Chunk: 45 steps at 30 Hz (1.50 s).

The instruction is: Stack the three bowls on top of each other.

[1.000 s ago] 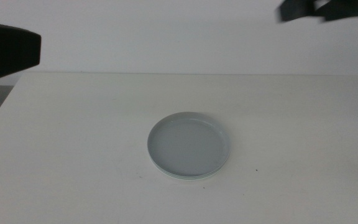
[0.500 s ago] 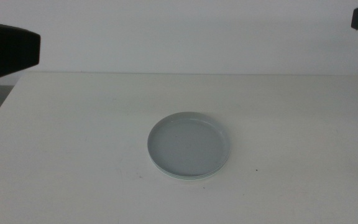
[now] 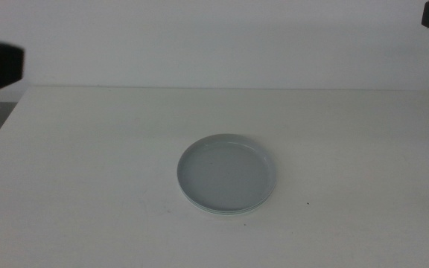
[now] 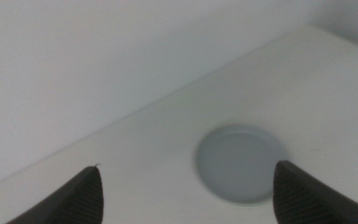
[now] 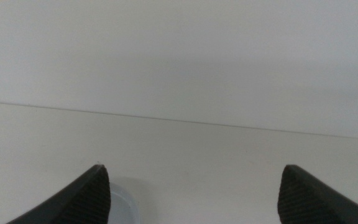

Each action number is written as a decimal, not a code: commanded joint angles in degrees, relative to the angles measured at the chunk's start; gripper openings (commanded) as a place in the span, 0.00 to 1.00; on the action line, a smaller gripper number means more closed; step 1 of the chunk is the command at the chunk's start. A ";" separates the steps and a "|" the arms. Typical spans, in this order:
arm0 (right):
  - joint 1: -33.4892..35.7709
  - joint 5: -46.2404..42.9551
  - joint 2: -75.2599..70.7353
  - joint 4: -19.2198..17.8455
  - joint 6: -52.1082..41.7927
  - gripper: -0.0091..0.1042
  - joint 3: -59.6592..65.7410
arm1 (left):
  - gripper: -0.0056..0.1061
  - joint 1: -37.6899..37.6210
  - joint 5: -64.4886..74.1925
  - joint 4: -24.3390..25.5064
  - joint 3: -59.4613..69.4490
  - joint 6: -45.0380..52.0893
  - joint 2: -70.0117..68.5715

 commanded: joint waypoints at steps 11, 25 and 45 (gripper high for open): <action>-0.12 -0.49 -0.22 -0.42 0.06 0.89 0.21 | 0.89 11.78 -7.58 9.33 19.65 -0.11 -12.49; -0.12 -0.49 -0.22 -0.42 0.06 0.89 0.21 | 0.89 15.40 -27.08 14.43 30.65 -17.67 -23.77; -0.12 -3.76 -0.22 -0.21 0.06 0.89 3.07 | 0.89 15.40 -26.57 17.04 31.05 -19.10 -23.87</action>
